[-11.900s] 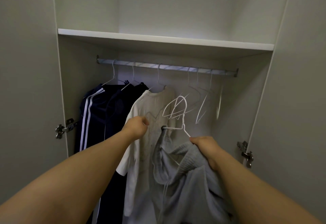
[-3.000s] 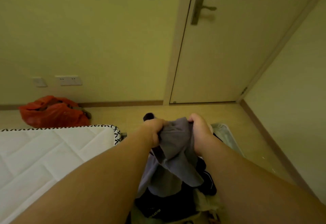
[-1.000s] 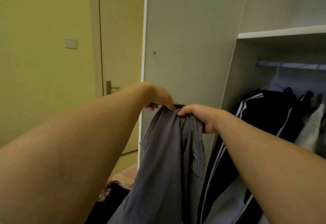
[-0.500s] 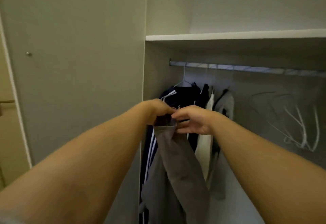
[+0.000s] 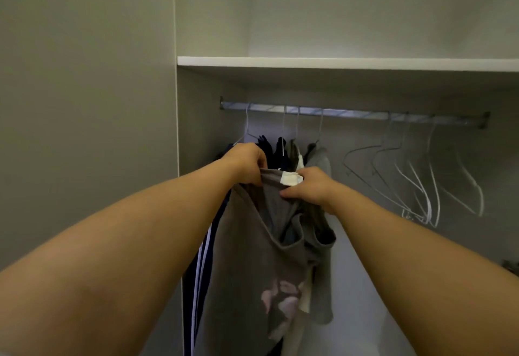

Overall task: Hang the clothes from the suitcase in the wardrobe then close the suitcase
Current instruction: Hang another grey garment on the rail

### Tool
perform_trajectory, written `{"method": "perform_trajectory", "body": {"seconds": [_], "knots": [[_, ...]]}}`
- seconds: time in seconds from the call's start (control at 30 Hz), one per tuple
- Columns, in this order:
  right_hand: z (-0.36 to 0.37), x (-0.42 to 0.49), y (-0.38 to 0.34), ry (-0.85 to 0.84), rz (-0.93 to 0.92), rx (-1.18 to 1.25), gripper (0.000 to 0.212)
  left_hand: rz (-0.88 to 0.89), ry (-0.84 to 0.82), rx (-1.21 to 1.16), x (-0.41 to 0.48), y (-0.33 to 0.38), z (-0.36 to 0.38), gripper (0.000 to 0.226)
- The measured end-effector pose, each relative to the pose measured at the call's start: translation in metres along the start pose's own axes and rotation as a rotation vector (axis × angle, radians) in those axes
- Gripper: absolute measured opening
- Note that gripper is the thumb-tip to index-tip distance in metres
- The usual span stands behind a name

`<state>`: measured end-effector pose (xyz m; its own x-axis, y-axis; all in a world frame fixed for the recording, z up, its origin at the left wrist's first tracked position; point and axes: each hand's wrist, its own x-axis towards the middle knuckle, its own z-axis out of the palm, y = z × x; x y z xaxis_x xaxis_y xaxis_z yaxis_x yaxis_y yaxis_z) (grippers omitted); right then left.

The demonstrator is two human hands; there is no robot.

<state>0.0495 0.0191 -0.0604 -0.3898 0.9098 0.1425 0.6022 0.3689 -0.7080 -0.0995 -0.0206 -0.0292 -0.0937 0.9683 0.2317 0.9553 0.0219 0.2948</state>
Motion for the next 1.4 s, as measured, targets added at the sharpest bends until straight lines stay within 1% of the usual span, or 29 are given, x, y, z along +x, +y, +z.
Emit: {"method": "perform_trajectory", "body": {"seconds": [0.03, 0.07, 0.1, 0.13, 0.17, 0.2, 0.23, 0.27, 0.33, 0.43, 0.47, 0.53, 0.6, 0.63, 0.7, 0.73, 0.77, 0.83, 0.87, 0.93, 1.0, 1.07, 1.13, 1.23, 1.33, 1.4], "knots": [[-0.001, 0.0, 0.0, 0.03, 0.0, -0.019, 0.034, -0.042, 0.003, 0.025, 0.003, -0.007, 0.003, 0.022], [-0.002, 0.001, 0.0, 0.067, 0.01, -0.038, 0.028, -0.093, -0.009, 0.036, 0.005, -0.015, 0.007, 0.017], [-0.003, 0.001, 0.002, 0.104, 0.028, -0.05, 0.017, -0.159, -0.029, 0.026, 0.005, -0.022, 0.01, 0.011], [-0.005, 0.001, 0.002, 0.152, 0.047, -0.054, 0.015, -0.219, -0.057, -0.007, 0.007, -0.029, 0.014, 0.011], [-0.006, 0.002, 0.004, 0.189, 0.06, -0.048, 0.027, -0.283, -0.078, -0.068, 0.007, -0.033, 0.017, 0.014], [-0.008, 0.002, 0.006, 0.222, 0.069, -0.05, 0.034, -0.348, -0.094, -0.161, 0.006, -0.034, 0.019, 0.016], [-0.008, 0.003, 0.007, 0.249, 0.081, -0.057, 0.035, -0.402, -0.105, -0.284, 0.005, -0.034, 0.021, 0.017], [-0.008, 0.002, 0.007, 0.266, 0.089, -0.068, 0.031, -0.447, -0.119, -0.422, 0.005, -0.033, 0.024, 0.017], [-0.008, 0.002, 0.011, 0.281, 0.115, -0.084, 0.015, -0.484, -0.169, -0.716, 0.009, -0.028, 0.031, 0.021], [-0.011, -0.005, 0.023, 0.214, 0.195, -0.045, 0.035, -0.456, -0.24, -1.135, 0.011, -0.007, 0.036, 0.027], [-0.014, -0.01, 0.028, 0.184, 0.222, -0.017, 0.039, -0.441, -0.252, -1.236, 0.012, 0.005, 0.037, 0.03], [-0.019, -0.017, 0.036, 0.089, 0.271, 0.019, 0.042, -0.418, -0.266, -1.356, 0.014, 0.027, 0.038, 0.038], [-0.031, -0.021, 0.049, 0.037, 0.303, 0.069, 0.042, -0.385, -0.296, -1.386, 0.022, 0.053, 0.043, 0.041], [-0.037, -0.022, 0.054, 0.03, 0.31, 0.091, 0.037, -0.376, -0.303, -1.389, 0.026, 0.063, 0.045, 0.04], [-0.052, -0.022, 0.069, 0.05, 0.301, 0.126, 0.03, -0.373, -0.329, -1.412, 0.038, 0.085, 0.053, 0.039], [-0.06, -0.02, 0.076, 0.075, 0.294, 0.16, 0.03, -0.379, -0.342, -1.419, 0.045, 0.093, 0.058, 0.039], [-0.067, -0.018, 0.083, 0.122, 0.283, 0.199, 0.031, -0.381, -0.359, -1.416, 0.053, 0.101, 0.063, 0.037], [-0.083, -0.01, 0.099, 0.267, 0.261, 0.254, 0.031, -0.377, -0.401, -1.381, 0.065, 0.118, 0.074, 0.033], [-0.093, -0.004, 0.109, 0.354, 0.251, 0.233, 0.029, -0.367, -0.422, -1.355, 0.074, 0.129, 0.082, 0.032], [-0.112, 0.011, 0.129, 0.497, 0.265, 0.061, 0.024, -0.357, -0.439, -1.303, 0.088, 0.145, 0.092, 0.031], [-0.127, 0.025, 0.146, 0.554, 0.305, -0.083, 0.019, -0.357, -0.423, -1.282, 0.105, 0.158, 0.101, 0.031], [-0.139, 0.041, 0.16, 0.539, 0.318, -0.121, 0.023, -0.351, -0.382, -1.301, 0.123, 0.166, 0.11, 0.028], [-0.145, 0.061, 0.173, 0.486, 0.318, -0.145, 0.027, -0.365, -0.336, -1.323, 0.143, 0.172, 0.121, 0.028], [-0.148, 0.084, 0.188, 0.423, 0.342, -0.175, 0.036, -0.432, -0.31, -1.314, 0.167, 0.175, 0.136, 0.027], [-0.154, 0.099, 0.203, 0.48, 0.382, -0.264, 0.044, -0.499, -0.269, -1.305, 0.186, 0.175, 0.15, 0.029], [-0.159, 0.106, 0.212, 0.485, 0.426, -0.349, 0.047, -0.518, -0.259, -1.29, 0.196, 0.178, 0.158, 0.029]]}}
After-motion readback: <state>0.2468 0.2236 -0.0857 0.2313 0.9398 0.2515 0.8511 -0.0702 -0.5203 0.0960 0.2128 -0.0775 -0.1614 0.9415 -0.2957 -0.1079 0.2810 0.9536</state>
